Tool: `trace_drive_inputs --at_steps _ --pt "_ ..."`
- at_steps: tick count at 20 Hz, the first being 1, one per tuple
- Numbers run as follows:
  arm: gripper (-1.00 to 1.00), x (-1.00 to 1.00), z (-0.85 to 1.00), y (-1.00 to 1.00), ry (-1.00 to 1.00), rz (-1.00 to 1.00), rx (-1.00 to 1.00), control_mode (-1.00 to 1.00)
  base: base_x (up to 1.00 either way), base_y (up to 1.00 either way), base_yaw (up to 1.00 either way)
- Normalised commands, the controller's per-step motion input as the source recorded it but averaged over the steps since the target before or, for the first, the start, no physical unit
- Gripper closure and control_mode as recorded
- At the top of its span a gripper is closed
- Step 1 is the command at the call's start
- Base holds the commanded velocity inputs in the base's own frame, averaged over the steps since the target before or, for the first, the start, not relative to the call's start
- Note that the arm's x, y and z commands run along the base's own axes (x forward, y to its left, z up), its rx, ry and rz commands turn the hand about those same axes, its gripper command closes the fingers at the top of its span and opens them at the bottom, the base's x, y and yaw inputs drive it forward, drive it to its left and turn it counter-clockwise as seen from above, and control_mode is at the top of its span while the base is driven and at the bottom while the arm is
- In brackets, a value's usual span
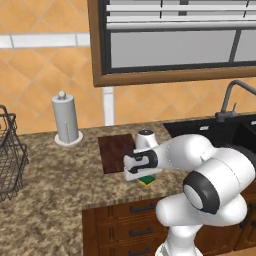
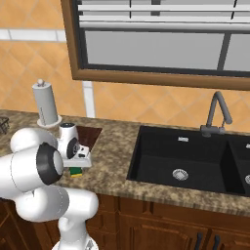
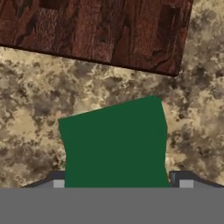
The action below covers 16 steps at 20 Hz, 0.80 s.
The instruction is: Pick up the sponge from the counter and clean the cutting board by briefly scrubbing or pressing down on the cutting board. Once finished, release the sponge.
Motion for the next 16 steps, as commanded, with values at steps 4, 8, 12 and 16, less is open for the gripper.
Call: trace_drive_inputs --at_steps 4,8,12,16 --pt "1.0 -0.19 -0.17 0.14 0.0 0.01 0.06 -1.0 0.0 0.0 0.0" --pt "1.0 0.0 0.16 0.39 -0.03 0.0 0.0 -1.0 0.0 0.0 0.0" --pt "1.0 0.27 0.48 0.71 -0.01 0.0 0.0 -1.0 0.0 0.0 0.0" --pt "1.0 0.44 0.31 0.89 -0.09 -0.11 -0.02 -1.0 0.0 0.0 0.0"
